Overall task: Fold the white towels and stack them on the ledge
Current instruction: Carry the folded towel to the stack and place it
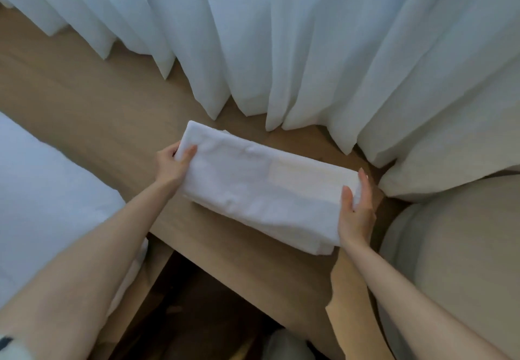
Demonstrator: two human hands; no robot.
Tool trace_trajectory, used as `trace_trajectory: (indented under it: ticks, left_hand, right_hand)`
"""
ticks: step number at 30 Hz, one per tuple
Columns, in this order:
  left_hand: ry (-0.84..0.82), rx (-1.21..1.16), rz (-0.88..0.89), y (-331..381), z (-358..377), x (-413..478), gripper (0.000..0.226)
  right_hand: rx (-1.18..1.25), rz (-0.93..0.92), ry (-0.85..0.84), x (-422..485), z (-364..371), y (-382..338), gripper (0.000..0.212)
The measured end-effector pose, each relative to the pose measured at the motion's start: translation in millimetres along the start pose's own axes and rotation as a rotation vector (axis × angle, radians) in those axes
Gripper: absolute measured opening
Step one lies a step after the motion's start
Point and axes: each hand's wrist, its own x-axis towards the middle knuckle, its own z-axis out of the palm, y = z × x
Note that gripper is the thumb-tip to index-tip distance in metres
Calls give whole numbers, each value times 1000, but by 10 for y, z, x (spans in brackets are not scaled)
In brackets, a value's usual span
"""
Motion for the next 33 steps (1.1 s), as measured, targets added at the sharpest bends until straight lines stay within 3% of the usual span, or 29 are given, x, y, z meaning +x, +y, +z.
trace_trajectory:
  ticks: [6, 10, 13, 15, 18, 23, 29, 33]
  left_hand:
    - [-38, 77, 38, -316, 384, 612, 16]
    - [-47, 203, 59, -508, 480, 710, 21]
    - [-52, 264, 81, -601, 415, 647, 22]
    - [-75, 290, 84, -639, 362, 578, 25]
    - [-76, 273, 69, -601, 306, 514, 33]
    - [-4, 282, 35, -594, 246, 442, 27]
    - [-40, 496, 46, -706, 365, 485, 42]
    - [-9, 372, 111, -590, 375, 548, 34]
  right_hand:
    - [-13, 77, 23, 176, 351, 373, 48]
    - [-74, 132, -37, 48, 401, 565, 62]
    - [-134, 303, 31, -56, 374, 566, 66]
    - [-148, 382, 18, -86, 361, 530, 57]
    - [-136, 336, 11, -84, 363, 436, 33]
    - [-154, 256, 115, -166, 334, 363, 23]
    - [-258, 364, 68, -190, 436, 561, 33]
    - [-176, 307, 140, -172, 454, 508, 41]
